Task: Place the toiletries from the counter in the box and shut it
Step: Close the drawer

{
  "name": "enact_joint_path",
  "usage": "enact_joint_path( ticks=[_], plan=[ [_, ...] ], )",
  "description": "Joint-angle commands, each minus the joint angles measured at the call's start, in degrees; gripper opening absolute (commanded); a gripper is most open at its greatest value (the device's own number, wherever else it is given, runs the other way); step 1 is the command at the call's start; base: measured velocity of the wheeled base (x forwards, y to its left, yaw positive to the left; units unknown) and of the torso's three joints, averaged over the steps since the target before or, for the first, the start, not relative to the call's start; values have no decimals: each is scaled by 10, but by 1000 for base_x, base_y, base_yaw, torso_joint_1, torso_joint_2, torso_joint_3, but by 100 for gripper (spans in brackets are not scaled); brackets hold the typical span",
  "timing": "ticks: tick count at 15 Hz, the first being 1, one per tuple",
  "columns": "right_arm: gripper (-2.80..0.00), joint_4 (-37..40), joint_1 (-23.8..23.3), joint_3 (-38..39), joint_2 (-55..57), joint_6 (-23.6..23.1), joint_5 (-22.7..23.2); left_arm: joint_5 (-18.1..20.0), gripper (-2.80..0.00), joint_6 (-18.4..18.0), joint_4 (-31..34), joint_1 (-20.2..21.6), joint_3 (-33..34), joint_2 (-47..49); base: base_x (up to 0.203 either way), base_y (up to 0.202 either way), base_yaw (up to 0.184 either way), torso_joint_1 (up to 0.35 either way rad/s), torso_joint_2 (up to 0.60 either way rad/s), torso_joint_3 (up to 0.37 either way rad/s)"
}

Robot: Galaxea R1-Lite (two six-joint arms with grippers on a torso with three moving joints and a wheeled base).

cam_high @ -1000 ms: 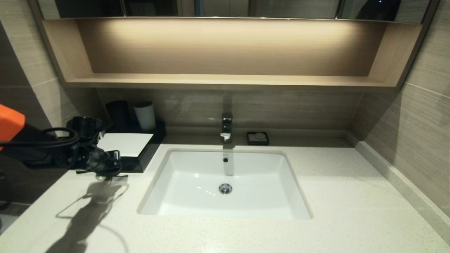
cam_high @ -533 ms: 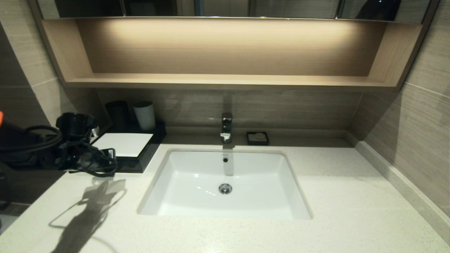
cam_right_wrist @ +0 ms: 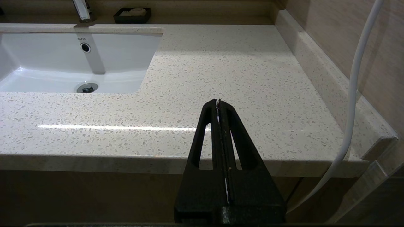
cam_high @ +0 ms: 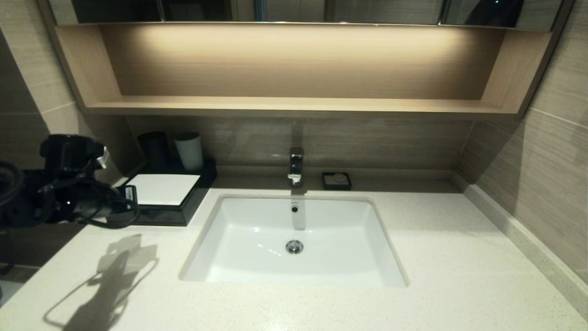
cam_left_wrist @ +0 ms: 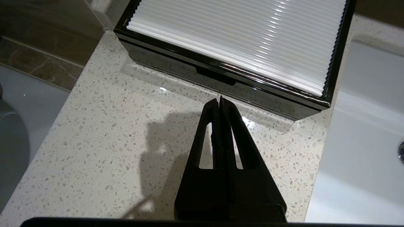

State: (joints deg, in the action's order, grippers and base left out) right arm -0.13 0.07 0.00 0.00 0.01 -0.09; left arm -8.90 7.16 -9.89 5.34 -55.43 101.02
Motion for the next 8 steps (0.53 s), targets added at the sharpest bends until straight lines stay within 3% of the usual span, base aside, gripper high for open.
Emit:
enact_joint_path(
  ticks=[1, 5, 8],
  plan=[
    [-280, 0, 0, 1, -2, 0, 0, -1, -280, 1, 0, 0, 6, -52, 0, 0, 0, 0, 0, 0],
    [-280, 0, 0, 1, 0, 0, 0, 3, -280, 0, -4, -12, 0, -126, 0, 0, 0, 0, 0, 0],
    [-280, 0, 0, 1, -1, 0, 0, 41, -280, 0, -4, -33, 24, -201, 0, 0, 0, 0, 0, 0]
  ],
)
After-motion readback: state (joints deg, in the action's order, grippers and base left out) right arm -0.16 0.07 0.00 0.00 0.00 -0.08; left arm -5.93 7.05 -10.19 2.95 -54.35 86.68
